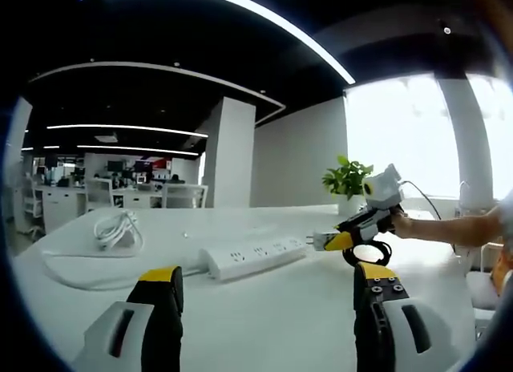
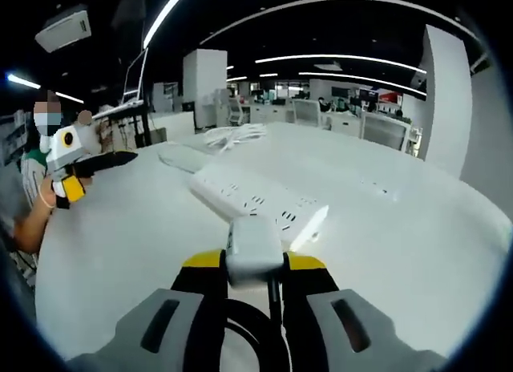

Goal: Straighten the power strip on the desk, plug the charger into it

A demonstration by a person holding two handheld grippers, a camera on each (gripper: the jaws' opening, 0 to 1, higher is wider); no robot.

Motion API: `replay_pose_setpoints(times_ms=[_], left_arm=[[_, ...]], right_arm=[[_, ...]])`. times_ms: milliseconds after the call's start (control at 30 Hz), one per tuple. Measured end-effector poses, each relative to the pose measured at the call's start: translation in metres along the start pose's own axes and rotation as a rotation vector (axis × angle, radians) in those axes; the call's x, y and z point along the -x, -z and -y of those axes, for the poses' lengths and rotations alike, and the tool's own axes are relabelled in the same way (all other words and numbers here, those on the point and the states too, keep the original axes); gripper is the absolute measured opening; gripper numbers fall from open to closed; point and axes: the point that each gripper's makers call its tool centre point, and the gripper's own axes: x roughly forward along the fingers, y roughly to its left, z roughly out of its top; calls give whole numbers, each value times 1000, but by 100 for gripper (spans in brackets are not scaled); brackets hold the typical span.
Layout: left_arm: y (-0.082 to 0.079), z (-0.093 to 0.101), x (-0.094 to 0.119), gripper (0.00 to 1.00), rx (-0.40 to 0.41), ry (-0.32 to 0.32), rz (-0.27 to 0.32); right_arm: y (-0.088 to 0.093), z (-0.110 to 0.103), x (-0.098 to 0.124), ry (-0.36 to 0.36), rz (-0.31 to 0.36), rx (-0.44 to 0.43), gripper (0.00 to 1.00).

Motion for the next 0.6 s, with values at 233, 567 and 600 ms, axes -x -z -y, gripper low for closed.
replay_pose_setpoints(times_ms=[233,567,600], left_arm=[[1,1,2,90,2,4,1],[2,3,3,90,7,9,6],[2,3,3,90,8,9,8]], right_arm=[[-9,7,6,25,-91,126,24],[-25,23,11,80,-271,386,23],[-25,25,11,86,-293,415,23]])
